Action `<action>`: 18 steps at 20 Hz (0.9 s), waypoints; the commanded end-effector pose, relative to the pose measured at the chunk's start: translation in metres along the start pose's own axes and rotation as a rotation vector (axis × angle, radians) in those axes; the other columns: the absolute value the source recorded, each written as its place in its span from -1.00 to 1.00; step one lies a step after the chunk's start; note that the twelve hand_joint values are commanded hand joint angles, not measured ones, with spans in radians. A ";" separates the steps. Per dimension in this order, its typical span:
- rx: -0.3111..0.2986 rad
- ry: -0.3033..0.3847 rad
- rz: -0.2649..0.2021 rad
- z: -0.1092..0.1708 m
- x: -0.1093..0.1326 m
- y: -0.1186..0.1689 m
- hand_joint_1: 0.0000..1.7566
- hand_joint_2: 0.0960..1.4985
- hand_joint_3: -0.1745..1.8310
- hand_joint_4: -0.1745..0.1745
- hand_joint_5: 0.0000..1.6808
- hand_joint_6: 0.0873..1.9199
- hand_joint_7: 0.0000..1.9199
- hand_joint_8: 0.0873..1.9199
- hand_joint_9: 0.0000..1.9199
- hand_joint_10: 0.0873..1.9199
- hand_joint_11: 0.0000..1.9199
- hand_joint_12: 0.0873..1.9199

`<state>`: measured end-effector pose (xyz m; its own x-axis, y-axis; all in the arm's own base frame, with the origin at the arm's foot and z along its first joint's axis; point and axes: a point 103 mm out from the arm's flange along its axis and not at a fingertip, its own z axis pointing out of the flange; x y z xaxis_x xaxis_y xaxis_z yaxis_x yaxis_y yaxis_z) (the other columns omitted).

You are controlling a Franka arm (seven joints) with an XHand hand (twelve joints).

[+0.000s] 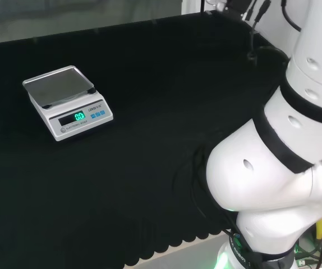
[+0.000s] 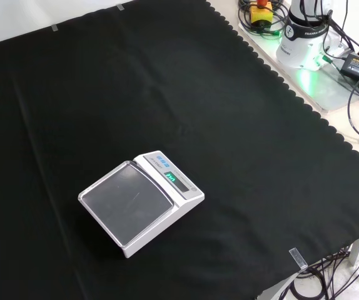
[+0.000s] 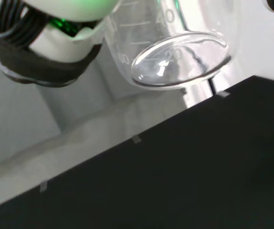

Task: Put the beaker on the electronic balance.

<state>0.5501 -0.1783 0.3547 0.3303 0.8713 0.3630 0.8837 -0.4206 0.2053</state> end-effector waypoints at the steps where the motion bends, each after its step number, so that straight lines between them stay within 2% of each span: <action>1: 0.204 -0.059 -0.215 0.071 0.065 0.021 0.33 -0.30 -0.02 -0.12 0.52 -0.28 0.90 -0.89 0.95 -0.94 0.37 -0.09; 5: 0.251 -0.037 -0.299 0.092 0.096 0.025 0.33 -0.31 -0.01 -0.12 0.52 -0.28 0.90 -0.89 0.95 -0.94 0.37 -0.09; 10: 0.312 -0.017 -0.405 0.126 0.148 0.016 0.33 -0.31 -0.01 -0.12 0.52 -0.28 0.90 -0.90 0.95 -0.95 0.36 -0.09; 18: 0.400 -0.034 -0.520 0.176 0.205 -0.016 0.33 -0.31 -0.01 -0.12 0.52 -0.28 0.90 -0.90 0.95 -0.95 0.36 -0.09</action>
<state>0.6638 0.0051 0.2853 -0.0872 0.9521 0.2932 0.9962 0.0817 0.0308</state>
